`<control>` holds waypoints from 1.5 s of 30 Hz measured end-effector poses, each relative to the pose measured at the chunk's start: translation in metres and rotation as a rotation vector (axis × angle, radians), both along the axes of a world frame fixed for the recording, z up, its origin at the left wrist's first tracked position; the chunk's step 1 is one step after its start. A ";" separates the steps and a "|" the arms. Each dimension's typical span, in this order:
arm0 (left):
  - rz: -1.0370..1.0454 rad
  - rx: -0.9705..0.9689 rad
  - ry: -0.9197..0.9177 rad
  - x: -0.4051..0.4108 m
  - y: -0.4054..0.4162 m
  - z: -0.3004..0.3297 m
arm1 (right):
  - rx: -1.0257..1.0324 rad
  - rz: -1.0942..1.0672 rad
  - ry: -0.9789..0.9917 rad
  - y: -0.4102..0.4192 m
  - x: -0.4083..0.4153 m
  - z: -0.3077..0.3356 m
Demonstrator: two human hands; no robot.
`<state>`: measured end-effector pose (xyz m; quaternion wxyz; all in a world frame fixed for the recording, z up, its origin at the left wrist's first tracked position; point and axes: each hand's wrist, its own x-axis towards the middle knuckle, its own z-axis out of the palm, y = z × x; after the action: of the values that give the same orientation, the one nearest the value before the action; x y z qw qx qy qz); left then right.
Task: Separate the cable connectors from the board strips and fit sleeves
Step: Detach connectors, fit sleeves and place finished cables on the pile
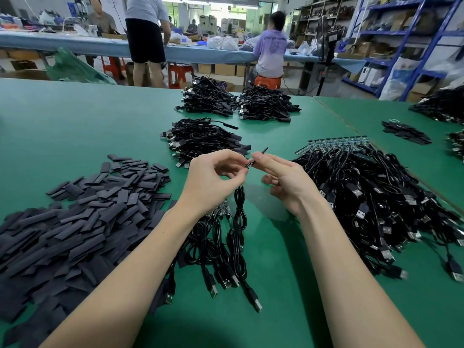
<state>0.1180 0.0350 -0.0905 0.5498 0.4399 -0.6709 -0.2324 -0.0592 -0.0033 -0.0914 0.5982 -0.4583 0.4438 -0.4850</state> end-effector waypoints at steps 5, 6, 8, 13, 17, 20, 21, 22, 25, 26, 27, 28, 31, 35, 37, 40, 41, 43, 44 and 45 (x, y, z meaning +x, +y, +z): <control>-0.009 -0.001 0.021 0.000 0.000 0.001 | -0.001 -0.004 -0.038 0.001 0.003 0.001; -0.010 0.001 0.023 0.000 -0.001 0.001 | 0.000 -0.003 -0.046 0.001 0.004 0.001; -0.013 0.005 0.026 0.000 -0.001 0.001 | 0.004 0.004 -0.063 0.001 0.006 0.000; -0.019 0.008 0.013 0.001 -0.001 0.001 | -0.004 0.016 -0.045 0.001 0.005 -0.003; -0.026 0.019 0.001 0.003 -0.002 0.003 | -0.007 0.033 -0.003 0.001 0.005 -0.006; -0.046 0.062 0.060 0.005 -0.002 0.002 | -0.029 0.069 0.013 0.001 0.006 -0.006; -0.050 0.079 0.079 0.005 -0.001 0.002 | -0.042 0.078 0.030 0.001 0.007 -0.005; -0.053 0.095 0.094 0.005 -0.001 0.002 | -0.054 0.075 0.053 0.002 0.007 -0.004; -0.054 0.143 0.146 0.003 -0.002 0.002 | -0.129 0.004 0.123 0.005 0.008 0.000; -0.054 0.157 0.163 0.003 -0.003 0.001 | -0.170 -0.021 0.123 0.006 0.009 0.001; -0.054 0.167 0.176 0.002 -0.003 0.000 | -0.213 -0.037 0.111 0.006 0.010 0.001; -0.053 0.175 0.185 0.002 -0.004 0.000 | -0.255 -0.048 0.095 0.007 0.011 0.002; -0.048 0.181 0.202 0.001 -0.004 -0.001 | -0.322 -0.071 0.045 0.009 0.015 0.002; -0.035 0.187 0.215 0.000 -0.005 -0.003 | -0.279 -0.098 -0.043 0.010 0.020 -0.001; -0.023 0.178 0.210 0.001 -0.005 -0.003 | -0.258 -0.108 -0.062 0.011 0.022 -0.002; -0.011 0.175 0.193 0.001 -0.006 -0.003 | -0.256 -0.116 -0.070 0.012 0.023 -0.003; -0.008 0.173 0.190 0.001 -0.006 -0.003 | -0.261 -0.120 -0.065 0.012 0.023 -0.002; -0.003 0.174 0.189 0.001 -0.007 -0.004 | -0.270 -0.127 -0.051 0.011 0.023 -0.002; -0.002 0.175 0.189 0.001 -0.007 -0.004 | -0.271 -0.126 -0.046 0.011 0.023 -0.002; -0.004 0.177 0.190 0.001 -0.007 -0.003 | -0.271 -0.123 -0.042 0.012 0.023 -0.002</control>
<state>0.1193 0.0279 -0.0939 0.5694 0.4614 -0.5935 -0.3326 -0.0364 0.0082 -0.0934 0.5091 -0.4964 0.3891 -0.5857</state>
